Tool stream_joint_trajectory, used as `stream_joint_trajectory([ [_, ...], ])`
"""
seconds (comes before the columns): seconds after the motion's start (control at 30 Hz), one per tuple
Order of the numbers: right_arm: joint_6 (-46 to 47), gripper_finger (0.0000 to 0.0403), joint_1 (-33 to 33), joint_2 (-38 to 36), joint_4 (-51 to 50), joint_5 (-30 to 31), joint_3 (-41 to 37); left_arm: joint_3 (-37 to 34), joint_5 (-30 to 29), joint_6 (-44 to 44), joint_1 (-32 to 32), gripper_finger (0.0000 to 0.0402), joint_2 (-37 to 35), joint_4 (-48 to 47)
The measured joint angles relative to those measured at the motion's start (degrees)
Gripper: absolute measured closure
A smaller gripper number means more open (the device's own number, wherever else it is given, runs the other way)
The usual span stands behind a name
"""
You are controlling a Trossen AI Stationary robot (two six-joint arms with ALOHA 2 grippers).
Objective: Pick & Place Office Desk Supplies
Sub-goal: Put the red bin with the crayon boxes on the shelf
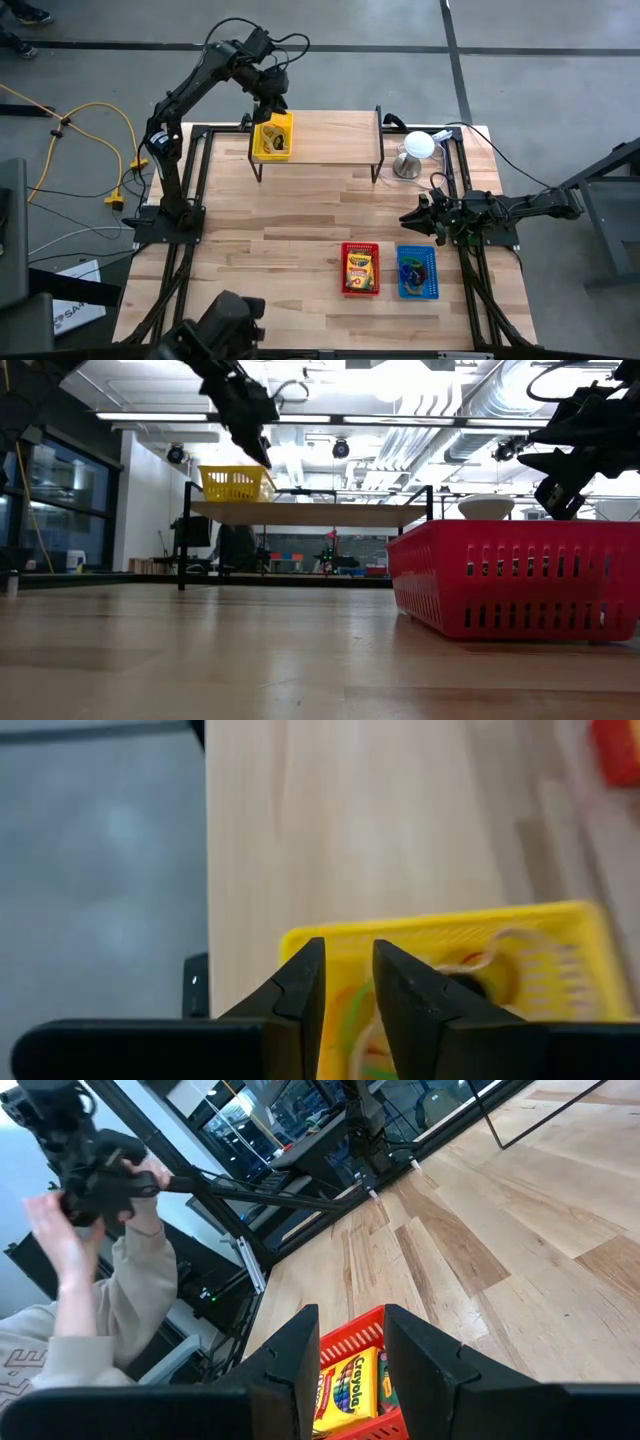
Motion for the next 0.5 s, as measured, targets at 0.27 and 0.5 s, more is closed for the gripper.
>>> stream_joint_trajectory([
  [0.27,0.0,0.0301,0.0,0.01,0.01,0.0,0.01,-0.46,-0.18,-4.69,-5.69,0.0318,-5.34,-2.44],
  [0.5,0.01,0.0301,0.01,0.01,0.01,0.0,0.01,-3.35,-1.57,-10.99,-11.72,0.0318,-8.69,-4.23],
])
